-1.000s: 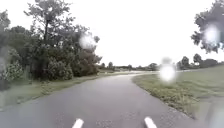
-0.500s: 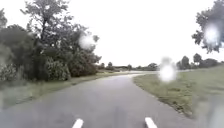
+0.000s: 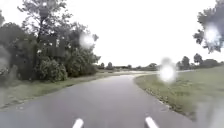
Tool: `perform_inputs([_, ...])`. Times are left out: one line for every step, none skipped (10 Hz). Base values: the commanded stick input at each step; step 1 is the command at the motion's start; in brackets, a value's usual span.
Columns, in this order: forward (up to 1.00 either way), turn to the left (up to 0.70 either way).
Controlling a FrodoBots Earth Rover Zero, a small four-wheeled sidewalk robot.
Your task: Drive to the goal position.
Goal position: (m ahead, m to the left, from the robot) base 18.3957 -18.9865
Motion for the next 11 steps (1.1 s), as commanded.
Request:
perform_inputs([0.85, 0.0])
perform_inputs([0.85, 0.0])
perform_inputs([0.85, 0.0])
perform_inputs([0.85, 0.0])
perform_inputs([0.85, 0.0])
perform_inputs([0.85, 0.0])
perform_inputs([0.85, 0.0])
perform_inputs([0.85, 0.0])
perform_inputs([0.85, 0.0])
perform_inputs([0.85, 0.0])
perform_inputs([0.85, 0.0])
